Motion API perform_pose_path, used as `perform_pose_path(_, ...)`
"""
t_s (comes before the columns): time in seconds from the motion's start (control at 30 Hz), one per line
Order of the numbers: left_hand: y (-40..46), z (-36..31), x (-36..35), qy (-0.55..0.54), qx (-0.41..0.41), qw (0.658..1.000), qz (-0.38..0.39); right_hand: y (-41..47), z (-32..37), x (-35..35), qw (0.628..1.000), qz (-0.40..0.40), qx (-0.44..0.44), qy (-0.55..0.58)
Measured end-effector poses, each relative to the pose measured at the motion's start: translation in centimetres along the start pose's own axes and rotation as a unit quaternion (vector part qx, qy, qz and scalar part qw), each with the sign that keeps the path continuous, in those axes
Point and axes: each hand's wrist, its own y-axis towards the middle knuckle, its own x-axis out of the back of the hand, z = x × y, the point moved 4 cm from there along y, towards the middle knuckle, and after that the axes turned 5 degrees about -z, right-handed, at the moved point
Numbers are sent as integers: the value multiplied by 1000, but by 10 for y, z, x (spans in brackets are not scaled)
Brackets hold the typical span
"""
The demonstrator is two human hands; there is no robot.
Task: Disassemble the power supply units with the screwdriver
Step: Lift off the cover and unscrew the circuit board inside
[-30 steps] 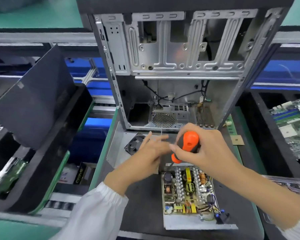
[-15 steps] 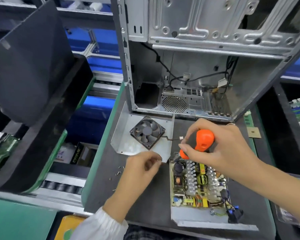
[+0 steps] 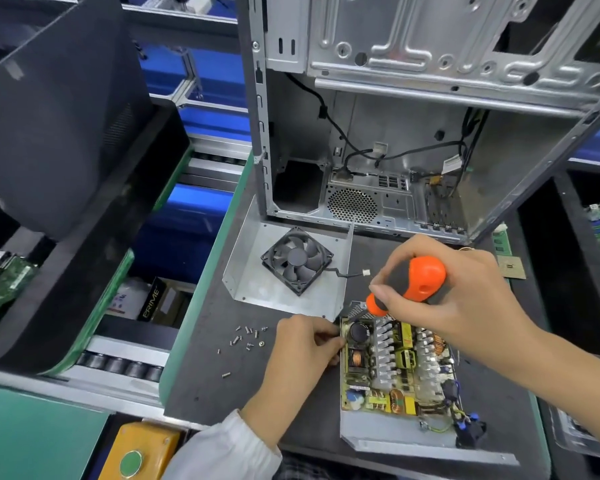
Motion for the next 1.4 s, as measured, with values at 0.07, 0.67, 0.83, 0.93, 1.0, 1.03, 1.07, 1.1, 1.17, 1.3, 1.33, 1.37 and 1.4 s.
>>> perform_pose_path(0.07, 1, 0, -2, 3, -8, 1000, 2, -1, 0, 0, 1000, 4, 6, -9)
perform_pose_path(0.67, 15, -76, 68, -1, -181, 983, 22, 37, 18, 5, 967, 230, 26, -104)
perform_pose_path(0.83, 21, -103, 62, -67, -244, 941, 225, 44, 21, 10, 936, 330, 32, -113)
perform_pose_path(0.93, 26, -106, 50, -138, -209, 922, 295, 48, 24, 11, 914, 394, 25, -94)
perform_pose_path(1.0, 27, -107, 41, -148, -208, 913, 319, 48, 25, 9, 899, 427, 5, -91)
perform_pose_path(1.03, 27, -107, 37, -148, -213, 910, 322, 47, 25, 9, 893, 439, 3, -100)
perform_pose_path(1.07, 27, -106, 34, -153, -215, 910, 320, 46, 27, 9, 889, 444, 9, -113)
perform_pose_path(1.1, 27, -105, 32, -162, -214, 911, 313, 45, 28, 10, 887, 442, 19, -134)
perform_pose_path(1.17, 28, -103, 29, -181, -212, 913, 300, 45, 31, 15, 891, 407, 37, -198)
perform_pose_path(1.3, 33, -102, 24, -168, -210, 915, 301, 44, 39, 20, 871, 308, 101, -369)
perform_pose_path(1.33, 32, -103, 23, -170, -206, 912, 310, 42, 43, 17, 851, 293, 133, -416)
perform_pose_path(1.37, 30, -104, 23, -173, -205, 907, 324, 40, 44, 12, 832, 286, 162, -448)
perform_pose_path(1.4, 28, -106, 23, -176, -206, 902, 336, 39, 45, 8, 821, 283, 183, -461)
